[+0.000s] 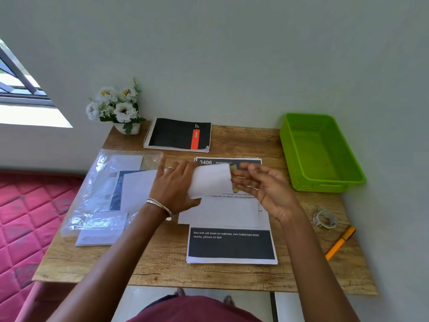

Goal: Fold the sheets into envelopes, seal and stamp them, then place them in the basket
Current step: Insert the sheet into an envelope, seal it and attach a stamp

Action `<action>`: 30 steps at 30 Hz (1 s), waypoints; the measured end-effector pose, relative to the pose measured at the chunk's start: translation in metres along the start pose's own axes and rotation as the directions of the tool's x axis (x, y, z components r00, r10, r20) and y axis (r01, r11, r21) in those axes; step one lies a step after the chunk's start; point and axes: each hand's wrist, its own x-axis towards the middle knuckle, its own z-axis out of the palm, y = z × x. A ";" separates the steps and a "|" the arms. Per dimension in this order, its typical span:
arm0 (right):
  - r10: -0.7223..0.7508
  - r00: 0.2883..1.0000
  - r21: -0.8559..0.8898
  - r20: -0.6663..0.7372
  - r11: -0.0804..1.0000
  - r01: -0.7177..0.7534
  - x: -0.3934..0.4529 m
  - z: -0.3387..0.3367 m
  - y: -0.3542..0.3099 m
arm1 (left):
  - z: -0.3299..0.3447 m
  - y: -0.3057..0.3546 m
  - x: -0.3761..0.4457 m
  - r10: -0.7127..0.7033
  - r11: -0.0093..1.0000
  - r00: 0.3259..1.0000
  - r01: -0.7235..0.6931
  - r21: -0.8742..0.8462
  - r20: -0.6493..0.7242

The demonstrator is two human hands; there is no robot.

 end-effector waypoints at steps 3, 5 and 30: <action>-0.094 0.966 -0.271 -0.240 0.962 0.026 0.001 -0.016 0.010 | -0.004 -0.022 -0.004 -0.053 0.998 0.999 0.053 -0.032 0.001; -0.145 0.931 -0.575 -0.335 0.814 -0.081 0.005 -0.026 0.025 | -0.006 -0.031 -0.007 -0.073 0.996 0.997 0.072 -0.045 -0.008; -0.137 0.980 -0.458 -0.142 0.887 0.057 -0.012 -0.052 0.012 | -0.022 -0.032 -0.017 -0.092 0.993 0.996 0.091 -0.080 -0.017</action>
